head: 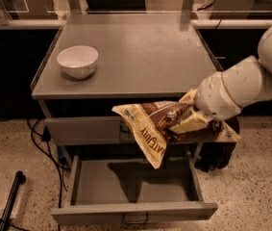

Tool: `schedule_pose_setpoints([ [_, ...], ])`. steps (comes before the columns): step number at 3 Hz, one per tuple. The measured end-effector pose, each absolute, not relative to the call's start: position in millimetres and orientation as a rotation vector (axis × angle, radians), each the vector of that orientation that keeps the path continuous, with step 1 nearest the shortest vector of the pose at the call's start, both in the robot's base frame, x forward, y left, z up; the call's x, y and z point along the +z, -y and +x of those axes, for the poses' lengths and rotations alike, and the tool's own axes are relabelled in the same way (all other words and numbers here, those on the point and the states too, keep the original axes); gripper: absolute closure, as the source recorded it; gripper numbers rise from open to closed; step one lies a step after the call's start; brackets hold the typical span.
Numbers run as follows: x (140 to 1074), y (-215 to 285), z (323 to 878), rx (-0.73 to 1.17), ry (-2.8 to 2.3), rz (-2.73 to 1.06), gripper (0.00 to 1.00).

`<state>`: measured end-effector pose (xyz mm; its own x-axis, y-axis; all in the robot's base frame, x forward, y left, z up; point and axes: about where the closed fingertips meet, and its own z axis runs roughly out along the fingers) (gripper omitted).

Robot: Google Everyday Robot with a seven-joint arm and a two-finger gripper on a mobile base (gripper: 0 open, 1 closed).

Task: Place brown chip bag into middle drawer

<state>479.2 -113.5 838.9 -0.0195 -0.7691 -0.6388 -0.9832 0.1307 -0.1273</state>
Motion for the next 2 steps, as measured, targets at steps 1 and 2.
schedule_pose_setpoints([
  [1,775.8,120.0,468.3,0.498,-1.861,-1.64,1.0],
  [2,775.7,120.0,468.3,0.498,-1.861,-1.64,1.0],
])
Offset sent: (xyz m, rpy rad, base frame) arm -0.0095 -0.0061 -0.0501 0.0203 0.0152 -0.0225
